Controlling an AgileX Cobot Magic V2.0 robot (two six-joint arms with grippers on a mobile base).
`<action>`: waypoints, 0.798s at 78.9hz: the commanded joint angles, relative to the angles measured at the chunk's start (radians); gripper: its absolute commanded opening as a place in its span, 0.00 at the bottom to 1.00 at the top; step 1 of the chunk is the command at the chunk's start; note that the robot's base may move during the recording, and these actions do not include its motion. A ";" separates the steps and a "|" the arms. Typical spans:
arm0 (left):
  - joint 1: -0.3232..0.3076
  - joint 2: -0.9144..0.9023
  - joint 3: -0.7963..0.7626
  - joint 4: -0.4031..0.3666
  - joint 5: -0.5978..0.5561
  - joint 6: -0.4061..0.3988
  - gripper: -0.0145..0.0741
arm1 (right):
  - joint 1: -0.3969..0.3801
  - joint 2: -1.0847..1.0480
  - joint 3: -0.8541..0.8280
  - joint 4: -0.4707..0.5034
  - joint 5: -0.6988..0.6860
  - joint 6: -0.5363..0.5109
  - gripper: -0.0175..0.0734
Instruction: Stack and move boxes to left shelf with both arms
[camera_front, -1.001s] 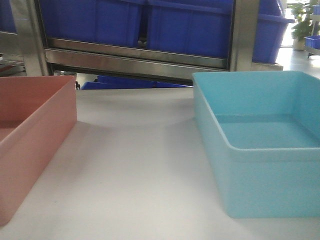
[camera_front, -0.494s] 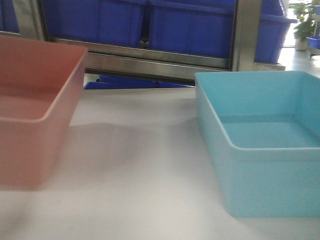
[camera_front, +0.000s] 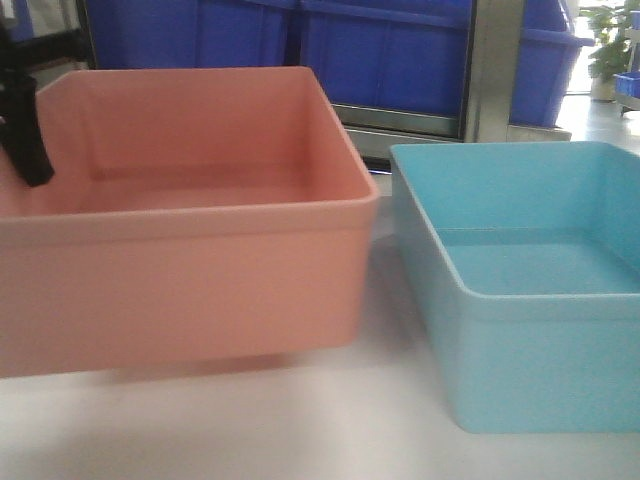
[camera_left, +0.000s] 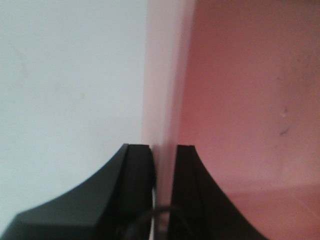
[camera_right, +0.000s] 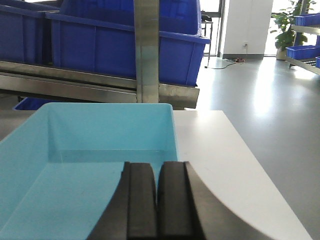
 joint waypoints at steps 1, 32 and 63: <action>-0.062 -0.058 0.019 -0.063 -0.085 -0.036 0.16 | -0.005 -0.019 -0.024 0.001 -0.090 -0.003 0.25; -0.236 -0.058 0.134 -0.051 -0.176 -0.072 0.16 | -0.005 -0.019 -0.024 0.001 -0.090 -0.003 0.25; -0.280 -0.043 0.136 -0.049 -0.181 -0.086 0.16 | -0.005 -0.019 -0.024 0.001 -0.090 -0.003 0.25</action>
